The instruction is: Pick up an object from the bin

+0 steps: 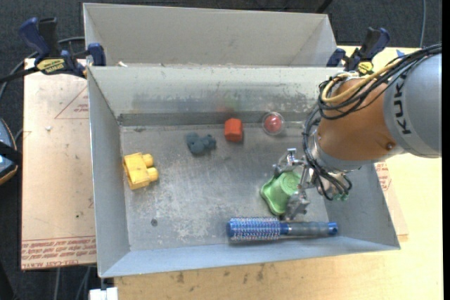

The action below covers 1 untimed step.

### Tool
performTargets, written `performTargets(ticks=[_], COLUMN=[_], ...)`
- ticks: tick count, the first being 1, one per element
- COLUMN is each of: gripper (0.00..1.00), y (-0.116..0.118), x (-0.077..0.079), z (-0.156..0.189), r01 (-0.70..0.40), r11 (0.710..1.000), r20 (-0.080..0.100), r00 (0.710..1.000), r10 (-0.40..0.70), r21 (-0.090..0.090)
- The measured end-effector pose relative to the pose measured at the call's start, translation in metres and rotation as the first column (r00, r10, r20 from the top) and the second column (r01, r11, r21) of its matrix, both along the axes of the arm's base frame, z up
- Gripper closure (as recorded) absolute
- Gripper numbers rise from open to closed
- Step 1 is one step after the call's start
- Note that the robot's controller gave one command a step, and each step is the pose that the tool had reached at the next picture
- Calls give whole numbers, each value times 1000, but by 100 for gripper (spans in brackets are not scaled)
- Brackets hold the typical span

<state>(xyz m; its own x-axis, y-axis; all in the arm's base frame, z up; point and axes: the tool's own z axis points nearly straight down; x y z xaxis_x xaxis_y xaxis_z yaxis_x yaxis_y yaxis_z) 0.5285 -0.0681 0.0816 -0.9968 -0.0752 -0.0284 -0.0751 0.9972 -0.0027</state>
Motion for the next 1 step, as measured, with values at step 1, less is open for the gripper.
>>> performTargets(ticks=[1], gripper=[100], y=[-2], x=[11], z=[201], r01=[-378], r11=[926], r20=[-19], r00=[926], r10=[377], r21=[-4])
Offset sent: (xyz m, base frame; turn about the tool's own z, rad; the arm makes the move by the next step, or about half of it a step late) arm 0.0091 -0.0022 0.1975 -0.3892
